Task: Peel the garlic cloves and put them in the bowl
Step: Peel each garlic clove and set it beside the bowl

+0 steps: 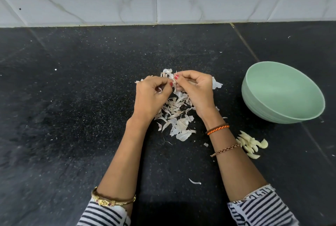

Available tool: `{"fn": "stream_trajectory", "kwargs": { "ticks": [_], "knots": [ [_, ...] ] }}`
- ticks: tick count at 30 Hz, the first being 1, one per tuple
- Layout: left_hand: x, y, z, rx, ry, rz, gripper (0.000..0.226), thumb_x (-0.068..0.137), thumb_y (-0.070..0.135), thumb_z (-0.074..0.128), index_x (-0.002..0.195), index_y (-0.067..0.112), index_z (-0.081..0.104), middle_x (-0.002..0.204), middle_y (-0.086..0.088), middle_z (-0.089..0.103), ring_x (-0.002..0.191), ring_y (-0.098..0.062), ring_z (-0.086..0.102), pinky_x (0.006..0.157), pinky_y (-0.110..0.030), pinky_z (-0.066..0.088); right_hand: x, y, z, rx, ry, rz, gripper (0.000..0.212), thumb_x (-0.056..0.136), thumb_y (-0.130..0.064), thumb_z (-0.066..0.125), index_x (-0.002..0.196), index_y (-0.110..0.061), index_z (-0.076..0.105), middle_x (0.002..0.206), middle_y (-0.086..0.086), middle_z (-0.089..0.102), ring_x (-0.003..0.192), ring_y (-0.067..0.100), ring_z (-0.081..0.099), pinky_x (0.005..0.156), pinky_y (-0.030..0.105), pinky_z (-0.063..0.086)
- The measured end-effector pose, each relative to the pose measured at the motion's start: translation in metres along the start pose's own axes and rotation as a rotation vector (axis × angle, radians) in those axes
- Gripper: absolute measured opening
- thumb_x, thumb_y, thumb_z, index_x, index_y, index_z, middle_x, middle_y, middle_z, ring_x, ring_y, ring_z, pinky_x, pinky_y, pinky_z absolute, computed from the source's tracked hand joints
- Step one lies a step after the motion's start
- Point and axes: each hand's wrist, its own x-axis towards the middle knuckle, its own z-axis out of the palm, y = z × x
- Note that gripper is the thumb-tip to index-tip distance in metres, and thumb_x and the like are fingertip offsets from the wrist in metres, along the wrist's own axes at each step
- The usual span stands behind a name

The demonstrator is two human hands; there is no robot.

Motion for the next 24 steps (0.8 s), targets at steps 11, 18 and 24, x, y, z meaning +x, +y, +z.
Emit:
{"fn": "stream_trajectory", "kwargs": {
  "ticks": [11, 18, 24],
  "knots": [
    [-0.001, 0.003, -0.002, -0.06, -0.04, -0.099, 0.017, 0.07, 0.012, 0.06, 0.069, -0.001, 0.071, 0.06, -0.011, 0.065, 0.052, -0.006, 0.048, 0.052, -0.024, 0.044, 0.002, 0.004, -0.003, -0.133, -0.041, -0.028, 0.016, 0.082, 0.003, 0.065, 0.082, -0.013, 0.07, 0.067, -0.001, 0.066, 0.056, 0.002, 0.062, 0.057, 0.015, 0.052],
    [-0.003, 0.003, 0.002, -0.072, -0.006, -0.14, 0.011, 0.07, 0.008, 0.061, 0.066, 0.003, 0.07, 0.051, 0.001, 0.057, 0.049, -0.005, 0.044, 0.048, -0.015, 0.038, 0.003, 0.008, -0.002, -0.163, -0.023, -0.132, 0.019, 0.081, 0.007, 0.064, 0.091, -0.009, 0.068, 0.07, -0.005, 0.065, 0.057, -0.002, 0.061, 0.059, 0.012, 0.051],
    [-0.003, 0.005, 0.005, -0.149, 0.039, -0.224, 0.018, 0.075, -0.001, 0.066, 0.057, 0.0, 0.064, 0.044, 0.012, 0.042, 0.042, -0.002, 0.033, 0.046, -0.01, 0.03, 0.002, 0.011, 0.0, -0.179, 0.007, -0.235, 0.022, 0.079, 0.009, 0.064, 0.092, -0.008, 0.068, 0.079, 0.001, 0.064, 0.069, -0.004, 0.062, 0.067, 0.013, 0.051]
  ]
}}
